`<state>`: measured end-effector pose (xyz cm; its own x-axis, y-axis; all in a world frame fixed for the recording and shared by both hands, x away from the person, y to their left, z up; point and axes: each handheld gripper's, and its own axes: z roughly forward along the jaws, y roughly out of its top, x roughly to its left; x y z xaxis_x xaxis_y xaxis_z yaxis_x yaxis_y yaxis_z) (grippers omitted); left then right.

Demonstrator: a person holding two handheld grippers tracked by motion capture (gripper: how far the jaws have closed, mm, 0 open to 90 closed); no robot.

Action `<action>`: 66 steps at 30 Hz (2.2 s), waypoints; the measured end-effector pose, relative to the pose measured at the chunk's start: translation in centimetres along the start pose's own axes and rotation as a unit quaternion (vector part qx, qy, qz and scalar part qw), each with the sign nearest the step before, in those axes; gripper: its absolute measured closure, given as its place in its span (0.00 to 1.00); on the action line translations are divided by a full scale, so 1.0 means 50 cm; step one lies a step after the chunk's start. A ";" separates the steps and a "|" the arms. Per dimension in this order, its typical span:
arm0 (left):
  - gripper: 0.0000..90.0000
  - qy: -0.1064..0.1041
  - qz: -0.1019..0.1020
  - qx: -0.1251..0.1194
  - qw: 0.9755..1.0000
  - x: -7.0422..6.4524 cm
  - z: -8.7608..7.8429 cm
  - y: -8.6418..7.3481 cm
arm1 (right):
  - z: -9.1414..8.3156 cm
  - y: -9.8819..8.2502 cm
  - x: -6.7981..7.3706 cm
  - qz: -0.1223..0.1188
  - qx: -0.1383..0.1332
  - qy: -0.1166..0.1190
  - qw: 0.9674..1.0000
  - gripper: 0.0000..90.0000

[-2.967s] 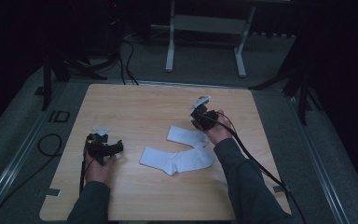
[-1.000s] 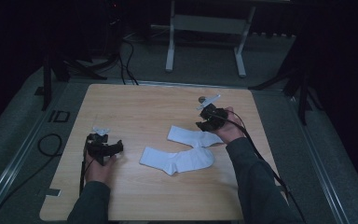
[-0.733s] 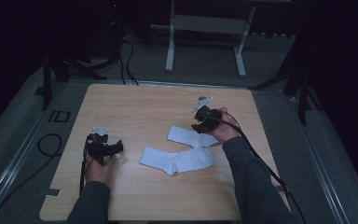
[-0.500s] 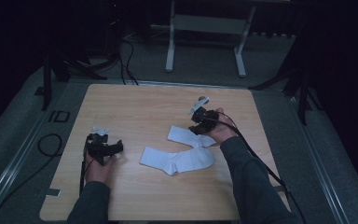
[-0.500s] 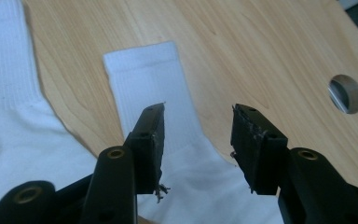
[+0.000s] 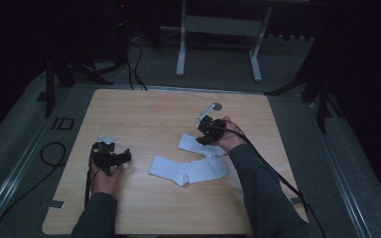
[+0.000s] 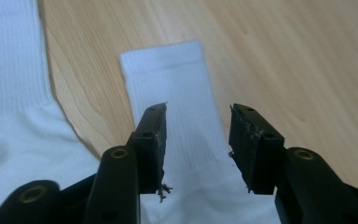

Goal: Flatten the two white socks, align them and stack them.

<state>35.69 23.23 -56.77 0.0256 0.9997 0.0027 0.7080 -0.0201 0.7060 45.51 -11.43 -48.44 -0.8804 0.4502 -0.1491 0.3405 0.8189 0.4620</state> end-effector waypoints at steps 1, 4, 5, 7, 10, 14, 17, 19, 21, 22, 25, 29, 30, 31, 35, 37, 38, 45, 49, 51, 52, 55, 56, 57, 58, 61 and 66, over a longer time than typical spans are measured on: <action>0.16 0.000 0.000 0.000 1.000 0.000 0.000 0.000 | 0.021 0.000 0.001 -0.005 0.008 0.011 1.000 0.64; 0.16 0.000 0.000 0.000 1.000 0.000 0.000 0.000 | 0.041 0.000 -0.002 -0.005 0.014 0.020 1.000 0.64; 0.16 0.000 0.000 0.000 1.000 0.000 0.000 0.000 | 0.047 0.000 -0.003 -0.004 0.017 0.023 1.000 0.64; 0.16 0.000 0.000 0.000 1.000 0.000 0.000 0.000 | 0.065 -0.003 -0.007 -0.005 0.030 0.031 0.999 0.63; 0.16 0.000 0.000 0.000 1.000 0.000 0.000 0.000 | 0.083 -0.007 -0.012 -0.001 0.043 0.036 0.998 0.61; 0.16 0.000 0.000 0.000 1.000 0.000 0.000 0.000 | 0.103 -0.009 -0.017 0.006 0.048 0.053 0.997 0.60; 0.16 0.000 0.000 0.000 1.000 0.000 0.000 0.000 | 0.106 -0.011 -0.025 0.021 0.047 0.067 0.996 0.62; 0.16 0.000 0.000 0.000 1.000 0.000 0.000 0.000 | 0.105 -0.011 -0.030 0.022 0.048 0.064 0.997 0.71; 0.16 0.000 0.000 0.000 1.000 -0.001 0.000 0.000 | 0.105 -0.011 -0.033 0.026 0.048 0.058 0.997 0.83; 0.16 0.000 0.000 0.000 1.000 -0.001 0.000 0.000 | 0.105 -0.011 -0.035 0.025 0.047 0.050 0.997 0.89; 0.16 -0.001 0.000 0.000 1.000 -0.001 0.000 0.000 | 0.105 -0.011 -0.034 0.021 0.049 0.038 0.998 0.92; 0.16 -0.001 0.000 0.000 1.000 -0.001 0.000 0.000 | 0.097 -0.011 -0.031 0.007 0.054 0.020 0.998 0.92; 0.16 -0.001 0.000 0.000 1.000 -0.001 0.000 0.000 | 0.091 -0.011 -0.033 0.006 0.054 0.018 0.998 0.92; 0.16 -0.001 0.001 0.000 1.000 -0.001 0.000 0.000 | 0.084 -0.010 -0.035 0.005 0.050 0.016 0.999 0.92; 0.16 -0.001 0.000 0.000 1.000 -0.001 0.000 0.000 | 0.039 -0.007 -0.041 0.004 0.030 0.006 1.000 0.92; 0.16 -0.001 0.000 0.000 1.000 -0.001 0.000 0.000 | 0.013 -0.006 -0.044 0.002 0.018 0.003 1.000 0.92; 0.16 -0.001 0.000 0.000 1.000 -0.001 0.000 0.000 | 0.000 -0.006 -0.047 0.002 0.013 0.000 1.000 0.92; 0.16 -0.001 0.000 0.000 1.000 -0.001 0.000 0.000 | -0.075 -0.012 -0.071 0.014 -0.007 -0.013 1.000 0.92; 0.16 -0.001 0.000 0.000 1.000 -0.001 0.000 0.000 | -0.117 -0.010 -0.073 0.013 -0.021 -0.021 0.999 0.92; 0.16 -0.001 0.000 0.000 1.000 -0.001 0.000 0.000 | -0.137 -0.008 -0.073 0.006 -0.026 -0.026 0.999 0.92; 0.16 0.000 0.000 -0.001 1.000 -0.001 0.000 0.000 | -0.146 -0.006 -0.073 0.006 -0.029 -0.028 0.999 0.92; 0.16 -0.001 -0.001 -0.001 1.000 -0.002 0.000 0.000 | -0.175 0.000 -0.074 0.004 -0.040 -0.030 0.999 0.92; 0.16 -0.001 -0.001 -0.001 1.000 -0.002 0.000 0.000 | -0.184 0.001 -0.074 0.003 -0.044 -0.030 0.999 0.92; 0.16 0.000 0.000 -0.001 1.000 -0.002 0.000 0.000 | -0.193 0.003 -0.073 0.002 -0.048 -0.031 0.998 0.92; 0.16 0.000 0.000 -0.001 1.000 -0.002 0.000 0.000 | -0.200 0.005 -0.071 0.000 -0.053 -0.030 0.998 0.92; 0.16 -0.001 -0.001 -0.001 1.000 -0.002 0.000 0.000 | -0.219 0.010 -0.062 -0.003 -0.065 -0.024 0.998 0.92; 0.16 0.000 0.000 -0.001 1.000 -0.002 0.000 0.000 | -0.240 0.020 -0.047 -0.012 -0.082 -0.015 0.996 0.92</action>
<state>35.67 23.16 -56.77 0.0256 0.9997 0.0016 0.7072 -0.0193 0.7067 43.97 -15.93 -37.13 -0.8763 0.4438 -0.1874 0.2582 0.7611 0.5950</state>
